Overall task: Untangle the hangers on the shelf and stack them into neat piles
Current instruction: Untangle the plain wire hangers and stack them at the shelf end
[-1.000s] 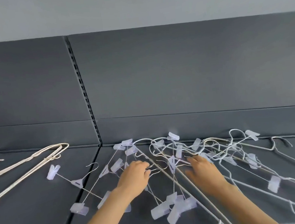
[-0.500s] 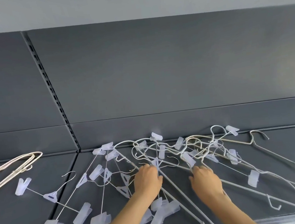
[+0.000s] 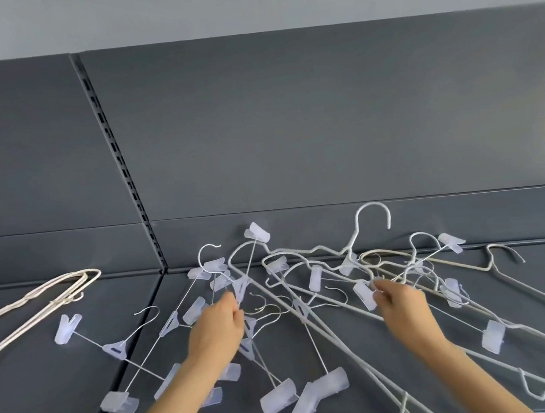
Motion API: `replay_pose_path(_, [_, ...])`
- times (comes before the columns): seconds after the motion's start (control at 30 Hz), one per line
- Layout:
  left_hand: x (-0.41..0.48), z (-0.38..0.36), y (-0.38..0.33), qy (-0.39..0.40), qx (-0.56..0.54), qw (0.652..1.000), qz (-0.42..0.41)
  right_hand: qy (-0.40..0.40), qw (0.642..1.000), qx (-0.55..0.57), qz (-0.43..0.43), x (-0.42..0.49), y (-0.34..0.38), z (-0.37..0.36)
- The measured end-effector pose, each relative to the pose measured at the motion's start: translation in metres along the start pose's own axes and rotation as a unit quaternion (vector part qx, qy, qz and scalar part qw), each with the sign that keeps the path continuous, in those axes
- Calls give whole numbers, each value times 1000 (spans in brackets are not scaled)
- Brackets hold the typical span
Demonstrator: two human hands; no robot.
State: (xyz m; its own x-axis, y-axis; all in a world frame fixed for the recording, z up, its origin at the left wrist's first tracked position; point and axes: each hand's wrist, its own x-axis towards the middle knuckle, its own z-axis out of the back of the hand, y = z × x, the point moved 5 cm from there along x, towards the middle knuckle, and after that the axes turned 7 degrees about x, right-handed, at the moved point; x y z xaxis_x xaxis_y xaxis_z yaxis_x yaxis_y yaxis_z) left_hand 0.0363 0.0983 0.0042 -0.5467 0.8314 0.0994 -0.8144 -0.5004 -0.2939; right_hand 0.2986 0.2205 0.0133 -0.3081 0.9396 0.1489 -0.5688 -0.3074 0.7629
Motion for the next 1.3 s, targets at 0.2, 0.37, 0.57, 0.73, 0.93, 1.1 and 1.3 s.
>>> replay_pose_path(0.2, [-1,-5,30,-10,33,998,45,-11,1000,-4,14,4,7,11])
replay_pose_path(0.37, [7,-10,40,20,66,995,70,-13,1000,-12,11,1,5,16])
replay_pose_path(0.57, [13,7,30,-6,160,986,48,-18,1000,4,10,-5,6,30])
replay_pose_path(0.73, [4,1,-28,-25,59,996,-61,-33,999,36,-2,-12,9,42])
replay_pose_path(0.93, [-12,-10,-98,-23,-119,977,-174,-43,998,41,-14,-20,-1,55])
replay_pose_path(1.1, [-19,-26,-166,65,-246,943,-213,-33,997,61,-17,-30,-8,46])
replay_pose_path(1.3, [-14,-47,-218,199,-444,870,-82,-18,997,69,-37,-36,-14,41])
